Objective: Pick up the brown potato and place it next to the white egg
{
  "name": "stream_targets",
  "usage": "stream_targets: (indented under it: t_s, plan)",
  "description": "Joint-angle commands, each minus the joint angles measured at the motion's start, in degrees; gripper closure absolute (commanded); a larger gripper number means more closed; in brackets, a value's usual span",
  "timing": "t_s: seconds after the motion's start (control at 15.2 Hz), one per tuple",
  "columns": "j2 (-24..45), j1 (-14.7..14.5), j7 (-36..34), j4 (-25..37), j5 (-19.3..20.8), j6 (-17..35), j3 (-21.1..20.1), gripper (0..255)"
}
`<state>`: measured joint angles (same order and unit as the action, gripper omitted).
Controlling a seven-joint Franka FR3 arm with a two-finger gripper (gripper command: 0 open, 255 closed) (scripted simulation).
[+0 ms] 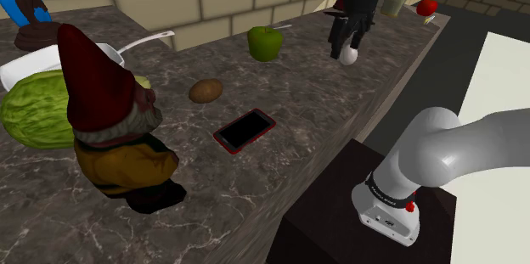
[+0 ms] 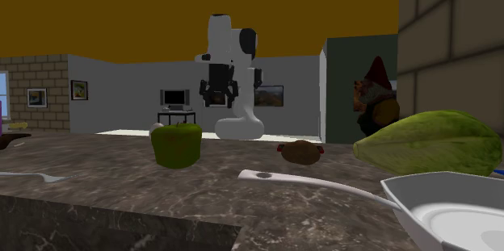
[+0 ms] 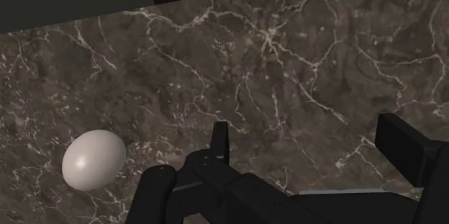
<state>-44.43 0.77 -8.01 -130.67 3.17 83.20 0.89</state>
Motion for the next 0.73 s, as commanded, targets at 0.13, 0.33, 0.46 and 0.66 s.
stream_targets:
  t_s: [0.13,0.33,0.46,0.66]
  plan:
    - [4.2,-1.6,2.7,1.9,-0.1,2.1,0.0,0]
    - [10.4,-3.8,6.8,5.2,-0.5,4.7,-0.1,0]
    - [14.4,-5.3,9.4,7.6,-0.7,6.1,-0.3,0]
    - [20.3,-7.3,13.4,11.5,-1.2,7.8,-0.9,0]
